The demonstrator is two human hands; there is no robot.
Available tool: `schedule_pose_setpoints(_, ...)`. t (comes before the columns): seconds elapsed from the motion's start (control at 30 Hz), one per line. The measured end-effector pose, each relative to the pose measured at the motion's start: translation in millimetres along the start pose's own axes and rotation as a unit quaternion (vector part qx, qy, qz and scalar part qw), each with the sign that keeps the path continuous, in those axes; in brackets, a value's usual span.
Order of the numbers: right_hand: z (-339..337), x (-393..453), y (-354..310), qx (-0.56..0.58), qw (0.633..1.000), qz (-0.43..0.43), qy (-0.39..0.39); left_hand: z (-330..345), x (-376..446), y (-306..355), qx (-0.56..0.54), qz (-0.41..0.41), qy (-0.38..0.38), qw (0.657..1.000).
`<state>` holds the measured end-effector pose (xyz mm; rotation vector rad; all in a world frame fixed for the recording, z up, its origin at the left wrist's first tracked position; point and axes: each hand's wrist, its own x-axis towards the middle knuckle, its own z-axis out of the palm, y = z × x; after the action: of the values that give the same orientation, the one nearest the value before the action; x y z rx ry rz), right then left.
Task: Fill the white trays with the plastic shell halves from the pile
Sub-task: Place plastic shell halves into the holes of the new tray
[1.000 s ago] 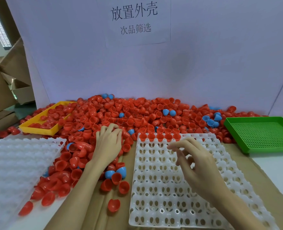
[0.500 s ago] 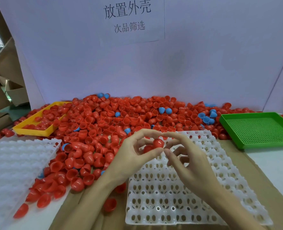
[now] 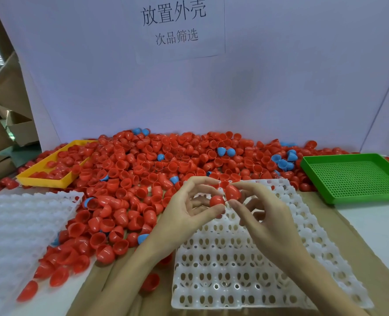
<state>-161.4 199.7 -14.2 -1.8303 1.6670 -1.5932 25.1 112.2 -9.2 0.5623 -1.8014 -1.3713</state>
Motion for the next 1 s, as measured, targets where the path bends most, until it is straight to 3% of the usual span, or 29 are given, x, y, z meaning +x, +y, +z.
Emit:
schedule_pose_setpoints(0.3, 2, -1, 1, 0.019, 1.000, 0.011, -0.013, -1, 1, -5, 0.067, 0.095, 0.032, 0.993)
schedule_pose_setpoints(0.43, 1, 1, 0, 0.003, 1.000, -0.013, -0.008, 0, 1, -6, 0.076, 0.082, 0.040, 0.993)
schedule_pose_setpoints(0.53, 2, 1, 0, 0.045, 0.999, 0.025, -0.003, 3, 0, -6, 0.057, 0.049, 0.046, 0.996)
schedule_pose_setpoints(0.73, 3, -3, -3, 0.045, 0.996, 0.022, -0.080, 10, -1, -9, 0.000, -0.028, 0.068, 0.997)
schedule_pose_setpoints(0.87, 7, -3, -1, -0.013, 0.997, -0.016, -0.069, 9, 0, -9, -0.007, -0.031, 0.063, 0.998)
schedule_pose_setpoints(1.0, 4, -3, 1, -0.001, 0.999, -0.009, -0.051, 6, 0, -7, 0.034, 0.000, 0.050, 0.998)
